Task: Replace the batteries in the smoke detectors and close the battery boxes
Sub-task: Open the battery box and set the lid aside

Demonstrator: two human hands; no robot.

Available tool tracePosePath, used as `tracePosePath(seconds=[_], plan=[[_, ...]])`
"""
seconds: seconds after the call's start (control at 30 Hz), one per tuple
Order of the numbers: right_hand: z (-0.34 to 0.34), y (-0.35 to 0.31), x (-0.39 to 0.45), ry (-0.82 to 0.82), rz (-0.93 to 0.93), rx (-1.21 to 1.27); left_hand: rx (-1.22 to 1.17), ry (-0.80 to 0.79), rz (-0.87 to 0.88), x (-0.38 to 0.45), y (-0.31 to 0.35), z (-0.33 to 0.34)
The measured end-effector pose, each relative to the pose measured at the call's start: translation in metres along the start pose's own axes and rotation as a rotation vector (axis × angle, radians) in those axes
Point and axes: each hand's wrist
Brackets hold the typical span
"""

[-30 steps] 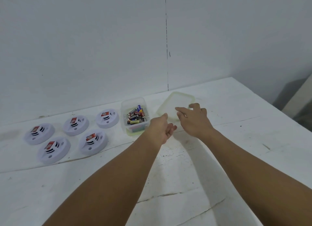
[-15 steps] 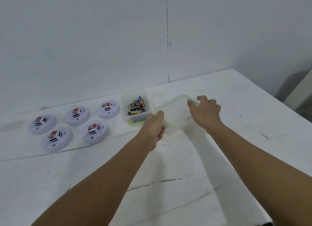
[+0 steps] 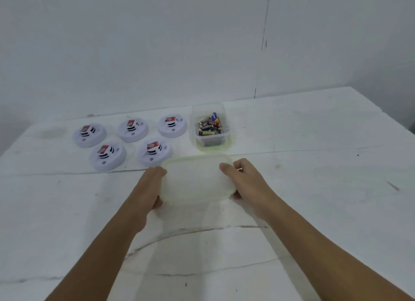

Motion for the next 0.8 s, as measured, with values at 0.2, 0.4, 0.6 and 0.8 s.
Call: tracePosePath(seconds=[0.2, 0.4, 0.6, 0.8], plan=[[0.021, 0.009, 0.007, -0.019, -0.007, 0.055, -0.099, -0.083, 0.04, 0.004, -0.016, -0.025], [0.02, 0.011, 0.01, -0.062, 0.006, 0.095, -0.124, -0.193, 0.049, 0.004, -0.015, -0.028], [0.016, 0.016, 0.013, -0.095, 0.014, 0.139, -0.156, -0.195, -0.007, 0.003, -0.011, -0.028], [0.015, 0.019, 0.013, -0.114, 0.007, 0.16, -0.203, -0.225, -0.005, 0.002, -0.011, -0.033]])
Point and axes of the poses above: each hand's wrist, its own x-axis towards the middle knuckle, its own z-axis out of the palm, y = z × x, and after that the axes turned 13 degrees about -z, right-handed
